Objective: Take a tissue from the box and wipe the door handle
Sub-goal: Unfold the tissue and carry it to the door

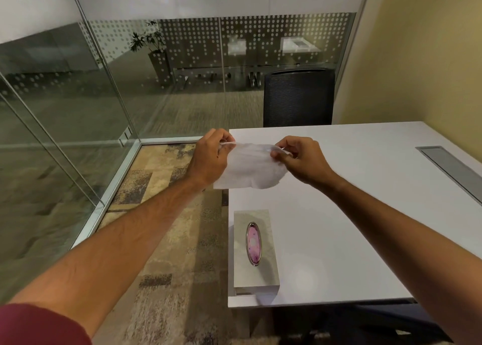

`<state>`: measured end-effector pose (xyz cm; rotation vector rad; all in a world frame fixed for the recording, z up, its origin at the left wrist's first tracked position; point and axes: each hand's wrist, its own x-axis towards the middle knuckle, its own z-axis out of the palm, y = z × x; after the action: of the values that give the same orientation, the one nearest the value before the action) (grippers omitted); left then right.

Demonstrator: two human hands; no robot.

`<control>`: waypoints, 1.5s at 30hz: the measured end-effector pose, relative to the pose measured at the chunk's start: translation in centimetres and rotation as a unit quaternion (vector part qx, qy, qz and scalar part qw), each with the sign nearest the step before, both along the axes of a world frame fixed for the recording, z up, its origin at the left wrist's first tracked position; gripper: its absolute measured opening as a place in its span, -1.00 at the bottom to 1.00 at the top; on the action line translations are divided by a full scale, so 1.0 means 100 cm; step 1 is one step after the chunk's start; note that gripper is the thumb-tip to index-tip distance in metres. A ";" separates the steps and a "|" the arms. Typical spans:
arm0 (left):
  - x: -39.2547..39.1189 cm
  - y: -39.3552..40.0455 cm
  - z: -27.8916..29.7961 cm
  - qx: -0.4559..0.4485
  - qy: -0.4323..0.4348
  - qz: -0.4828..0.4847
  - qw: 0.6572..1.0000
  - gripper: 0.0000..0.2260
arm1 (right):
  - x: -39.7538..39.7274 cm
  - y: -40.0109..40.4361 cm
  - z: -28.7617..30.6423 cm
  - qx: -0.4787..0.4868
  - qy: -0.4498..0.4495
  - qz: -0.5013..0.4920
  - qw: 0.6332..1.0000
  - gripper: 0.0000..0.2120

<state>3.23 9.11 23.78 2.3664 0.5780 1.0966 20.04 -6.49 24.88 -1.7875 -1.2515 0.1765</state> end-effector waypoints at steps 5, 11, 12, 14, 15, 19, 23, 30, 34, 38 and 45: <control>-0.005 0.005 0.003 -0.051 0.013 -0.023 0.998 -0.96 | 0.008 -0.005 0.007 -0.045 0.036 0.015 0.998 -0.80; -0.010 0.006 0.007 -0.131 0.001 -0.015 0.991 -0.94 | 0.009 -0.006 0.011 -0.019 0.139 0.051 0.989 -0.81; -0.010 0.006 0.008 -0.145 0.002 -0.011 0.989 -0.94 | 0.008 -0.006 0.011 -0.015 0.154 0.058 0.986 -0.80; -0.011 0.006 0.009 -0.183 0.005 -0.006 0.983 -0.92 | 0.007 -0.004 0.011 -0.012 0.180 0.051 0.982 -0.77; -0.011 0.006 0.008 -0.210 0.005 -0.004 0.978 -0.89 | 0.007 -0.002 0.010 -0.009 0.195 0.037 0.980 -0.77; -0.006 0.000 0.004 -0.272 -0.011 0.035 0.962 -0.82 | -0.002 0.009 0.003 0.010 0.257 -0.046 0.965 -0.77; 0.004 -0.009 0.002 -0.275 -0.011 0.061 0.959 -0.81 | -0.018 0.021 -0.004 -0.014 0.260 -0.062 0.964 -0.77; 0.015 -0.024 0.000 -0.217 -0.003 0.047 0.975 -0.89 | -0.039 0.037 -0.007 -0.006 0.250 0.021 0.968 -0.81; 0.011 -0.024 0.000 -0.231 0.004 0.016 0.973 -0.89 | -0.037 0.042 -0.006 -0.014 0.266 0.031 0.963 -0.83; 0.005 -0.026 0.001 -0.210 0.028 -0.011 0.977 -0.72 | -0.035 0.042 -0.004 -0.026 0.247 0.066 0.966 -0.80; 0.005 -0.027 0.006 -0.211 0.011 0.028 0.977 -0.84 | -0.030 0.039 -0.002 -0.034 0.141 0.045 0.988 -0.79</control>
<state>3.75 6.39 24.42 2.0056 0.8022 0.8680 17.09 -2.61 24.66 -1.6943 -1.1328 0.5107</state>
